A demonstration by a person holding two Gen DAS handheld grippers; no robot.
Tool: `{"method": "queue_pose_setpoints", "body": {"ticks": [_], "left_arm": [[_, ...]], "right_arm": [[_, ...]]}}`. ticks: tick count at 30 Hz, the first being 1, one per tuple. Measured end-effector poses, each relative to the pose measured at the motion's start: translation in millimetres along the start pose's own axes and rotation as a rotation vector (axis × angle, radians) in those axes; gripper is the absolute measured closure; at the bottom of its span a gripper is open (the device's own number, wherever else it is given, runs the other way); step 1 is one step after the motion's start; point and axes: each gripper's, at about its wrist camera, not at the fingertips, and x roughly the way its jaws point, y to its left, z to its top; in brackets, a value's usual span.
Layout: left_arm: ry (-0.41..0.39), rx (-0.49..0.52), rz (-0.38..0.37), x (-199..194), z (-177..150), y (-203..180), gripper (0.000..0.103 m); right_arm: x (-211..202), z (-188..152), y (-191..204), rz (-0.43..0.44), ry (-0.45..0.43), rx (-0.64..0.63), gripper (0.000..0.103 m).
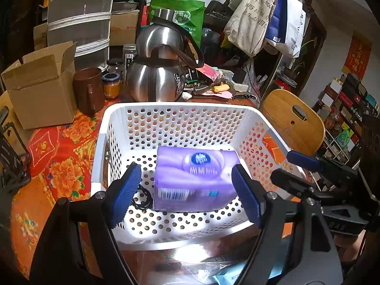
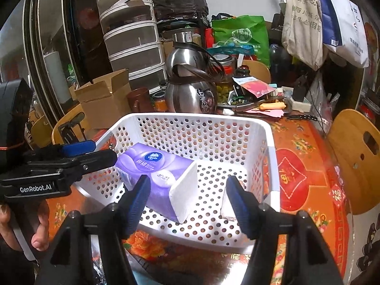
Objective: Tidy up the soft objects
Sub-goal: 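Close both tools on the light blue plastic package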
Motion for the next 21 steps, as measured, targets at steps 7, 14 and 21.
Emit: {"method": "queue_pose_setpoints", "body": {"ticks": [7, 14, 21], "left_arm": [[-0.028, 0.004, 0.022, -33, -23, -2, 0.026], [-0.008, 0.026, 0.084, -79, -97, -5, 0.025], [-0.005, 0.004, 0.005, -105, -187, -22, 0.025]], "right_arm": [[-18, -13, 0, 0.003, -0.001, 0.013, 0.037], [-65, -76, 10, -0.029, -0.025, -0.013, 0.024], [-98, -165, -2, -0.013, -0.033, 0.066, 0.021]]}}
